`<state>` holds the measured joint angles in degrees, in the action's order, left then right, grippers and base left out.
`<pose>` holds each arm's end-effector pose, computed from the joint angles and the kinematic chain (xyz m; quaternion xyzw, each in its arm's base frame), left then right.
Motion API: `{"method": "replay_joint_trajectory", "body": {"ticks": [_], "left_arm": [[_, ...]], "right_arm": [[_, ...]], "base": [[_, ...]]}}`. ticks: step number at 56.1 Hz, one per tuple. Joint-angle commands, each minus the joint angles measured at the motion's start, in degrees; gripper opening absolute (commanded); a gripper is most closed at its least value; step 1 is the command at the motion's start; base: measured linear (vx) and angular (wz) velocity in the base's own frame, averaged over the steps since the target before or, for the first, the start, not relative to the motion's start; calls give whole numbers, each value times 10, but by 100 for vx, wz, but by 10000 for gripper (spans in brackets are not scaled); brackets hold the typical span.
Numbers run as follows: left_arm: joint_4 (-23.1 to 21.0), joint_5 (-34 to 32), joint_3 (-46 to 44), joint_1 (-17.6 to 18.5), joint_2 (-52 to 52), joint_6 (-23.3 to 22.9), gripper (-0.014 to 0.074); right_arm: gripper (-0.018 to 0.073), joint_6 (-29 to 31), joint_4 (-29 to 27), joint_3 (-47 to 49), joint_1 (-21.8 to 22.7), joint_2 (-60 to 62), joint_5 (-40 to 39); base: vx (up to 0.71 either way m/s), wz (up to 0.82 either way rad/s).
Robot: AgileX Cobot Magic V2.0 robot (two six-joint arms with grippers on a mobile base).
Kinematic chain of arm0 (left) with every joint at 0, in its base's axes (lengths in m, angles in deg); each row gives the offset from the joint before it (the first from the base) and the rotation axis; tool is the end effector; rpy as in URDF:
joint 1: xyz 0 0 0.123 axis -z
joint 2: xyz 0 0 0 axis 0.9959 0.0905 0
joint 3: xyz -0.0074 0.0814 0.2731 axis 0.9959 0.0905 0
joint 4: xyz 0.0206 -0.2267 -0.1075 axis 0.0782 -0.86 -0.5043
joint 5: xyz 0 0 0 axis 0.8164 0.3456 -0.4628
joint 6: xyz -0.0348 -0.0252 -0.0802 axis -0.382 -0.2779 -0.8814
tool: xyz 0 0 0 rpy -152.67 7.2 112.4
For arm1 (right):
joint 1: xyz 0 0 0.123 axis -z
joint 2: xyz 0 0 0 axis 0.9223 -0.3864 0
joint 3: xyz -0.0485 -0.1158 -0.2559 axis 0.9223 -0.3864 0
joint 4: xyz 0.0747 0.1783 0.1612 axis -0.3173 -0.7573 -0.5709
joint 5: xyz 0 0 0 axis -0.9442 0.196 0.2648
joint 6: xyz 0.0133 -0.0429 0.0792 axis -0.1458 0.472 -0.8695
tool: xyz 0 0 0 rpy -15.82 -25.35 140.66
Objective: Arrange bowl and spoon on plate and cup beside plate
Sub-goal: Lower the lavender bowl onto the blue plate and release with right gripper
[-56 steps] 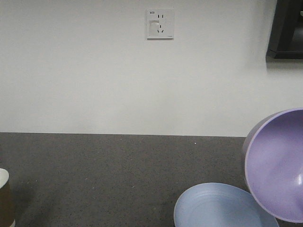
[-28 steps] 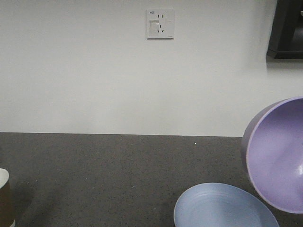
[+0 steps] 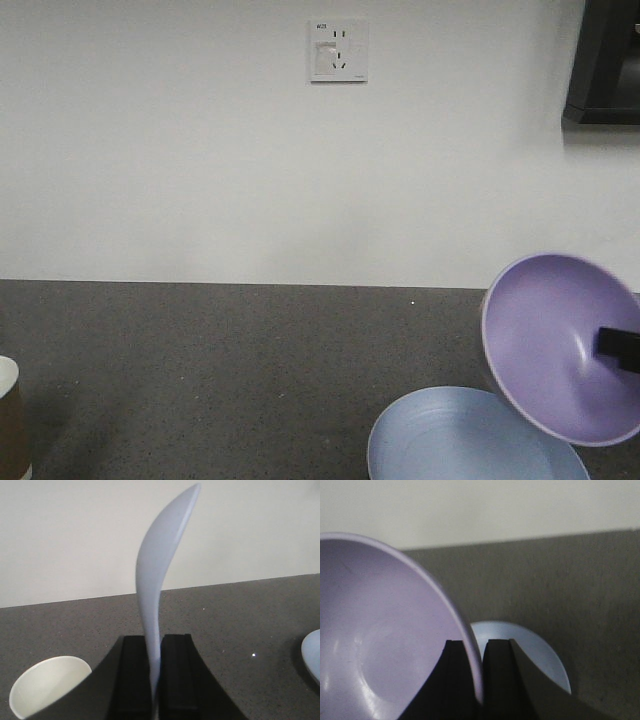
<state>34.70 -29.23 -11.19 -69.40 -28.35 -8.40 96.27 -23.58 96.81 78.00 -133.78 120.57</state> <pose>0.1273 -0.0338 0.3696 0.0826 0.7654 -0.0938 0.6313 0.2239 -0.0012 0.3563 -0.0201 0.8701 0.1618 0.4652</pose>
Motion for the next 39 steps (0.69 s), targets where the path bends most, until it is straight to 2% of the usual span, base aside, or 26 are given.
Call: {"method": "replay_joint_trajectory", "body": {"ticks": [1,8,13,19,39], "left_arm": [[-4,-37,-15,4,0,-6,-3],[-4,-21,-15,4,1,-6,-3],[-4,-15,-15,4,1,-6,-3],[-4,-5,-15,4,1,-6,-3],[-4,42,-15,4,1,-6,-3]], "right_arm": [[-8,-110,120,80,-48,-49,23],[-8,-210,261,131,-125,-131,33],[-8,-253,304,147,-164,-183,34],[-8,-254,291,150,-178,-232,23],[10,-253,267,150,-177,-320,-16]], "base": [[0,0],[0,0],[0,0],[0,0],[0,0]]}}
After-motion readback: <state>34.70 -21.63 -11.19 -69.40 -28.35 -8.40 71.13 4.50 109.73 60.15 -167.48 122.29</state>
